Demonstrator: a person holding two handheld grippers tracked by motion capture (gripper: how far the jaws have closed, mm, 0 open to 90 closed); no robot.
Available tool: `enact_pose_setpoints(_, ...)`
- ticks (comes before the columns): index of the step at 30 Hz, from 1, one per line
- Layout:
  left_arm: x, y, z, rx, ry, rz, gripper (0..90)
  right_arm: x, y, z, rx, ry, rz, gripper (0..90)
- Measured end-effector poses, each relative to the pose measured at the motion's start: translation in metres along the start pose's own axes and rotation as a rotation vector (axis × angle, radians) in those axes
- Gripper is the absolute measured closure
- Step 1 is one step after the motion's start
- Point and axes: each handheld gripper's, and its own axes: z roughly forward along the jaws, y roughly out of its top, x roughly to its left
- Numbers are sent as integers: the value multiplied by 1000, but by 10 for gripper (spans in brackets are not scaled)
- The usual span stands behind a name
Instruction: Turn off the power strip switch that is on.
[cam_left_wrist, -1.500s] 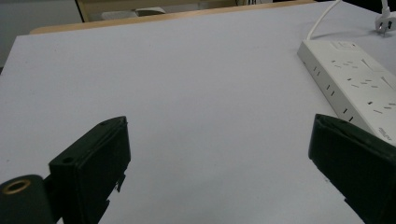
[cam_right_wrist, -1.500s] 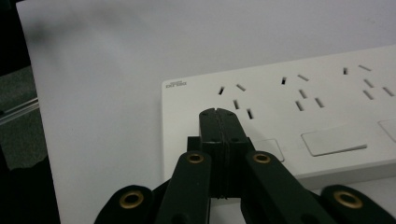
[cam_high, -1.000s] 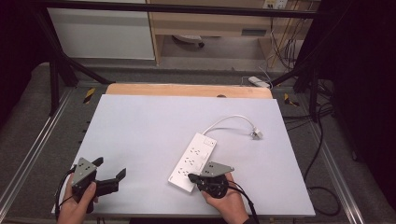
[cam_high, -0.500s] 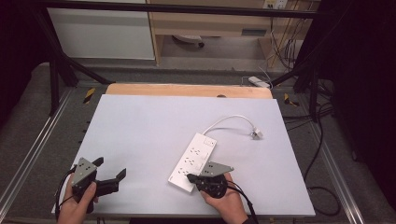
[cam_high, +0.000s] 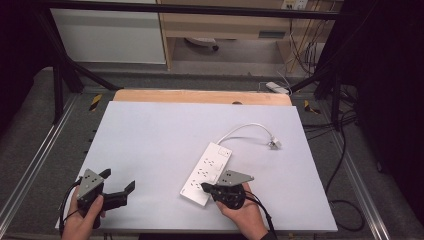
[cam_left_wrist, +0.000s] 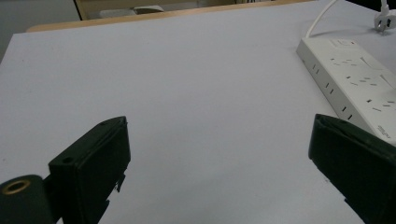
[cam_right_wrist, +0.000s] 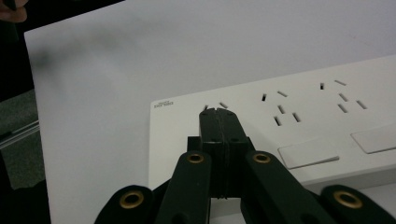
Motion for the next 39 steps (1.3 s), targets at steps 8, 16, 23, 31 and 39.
enact_pose_setpoints(8, 1, -1, 0, 1, 7, -14, 54, -4, 7, 0, -34, -23, 17, 900)
enact_pose_setpoints(16, 1, -1, -1, 0, 6, -16, 54, -6, 19, -2, -54, -40, 19, 900)
enact_pose_setpoints(23, 3, -2, 0, -2, 3, -23, 54, -10, 27, -2, -73, -49, 23, 900)
enact_pose_setpoints(31, 2, -1, 0, -1, -2, -17, 54, -17, 41, -8, -95, -67, 10, 900)
enact_pose_setpoints(39, 2, -2, 1, 6, -2, -18, 54, -26, 48, -23, -152, -86, 10, 893)
